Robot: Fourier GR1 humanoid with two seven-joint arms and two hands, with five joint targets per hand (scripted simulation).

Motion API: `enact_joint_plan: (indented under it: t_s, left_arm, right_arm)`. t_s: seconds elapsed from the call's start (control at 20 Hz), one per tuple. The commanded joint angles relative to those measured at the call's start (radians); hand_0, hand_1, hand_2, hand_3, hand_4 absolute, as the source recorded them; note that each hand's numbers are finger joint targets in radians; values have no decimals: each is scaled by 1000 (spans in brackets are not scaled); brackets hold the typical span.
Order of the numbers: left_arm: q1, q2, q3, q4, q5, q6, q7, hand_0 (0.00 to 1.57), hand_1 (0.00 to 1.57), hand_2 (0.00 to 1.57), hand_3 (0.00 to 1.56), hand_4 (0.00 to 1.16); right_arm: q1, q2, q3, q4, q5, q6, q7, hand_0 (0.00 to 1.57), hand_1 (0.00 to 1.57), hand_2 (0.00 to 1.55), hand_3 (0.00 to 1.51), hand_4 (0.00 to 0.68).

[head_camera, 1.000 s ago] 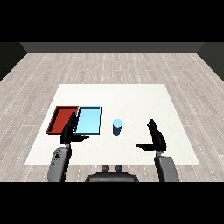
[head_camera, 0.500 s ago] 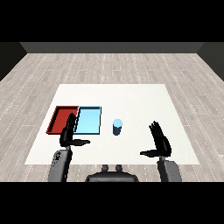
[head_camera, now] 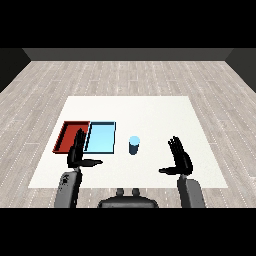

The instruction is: Pick the blue can and put it in the blue box

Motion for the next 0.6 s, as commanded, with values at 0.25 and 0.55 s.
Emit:
enact_joint_plan:
  t_s: [0.25,0.55]
  left_arm:
    - [-11,-15,28,68,7,6,-58,0,0,0,0,0]
    - [39,-1,16,-47,11,-5,1,0,0,0,0,0]
  right_arm:
    - [-132,73,11,140,7,-67,25,0,0,0,0,0]
    - [-269,74,3,357,2,-90,-55,0,0,0,0,0]
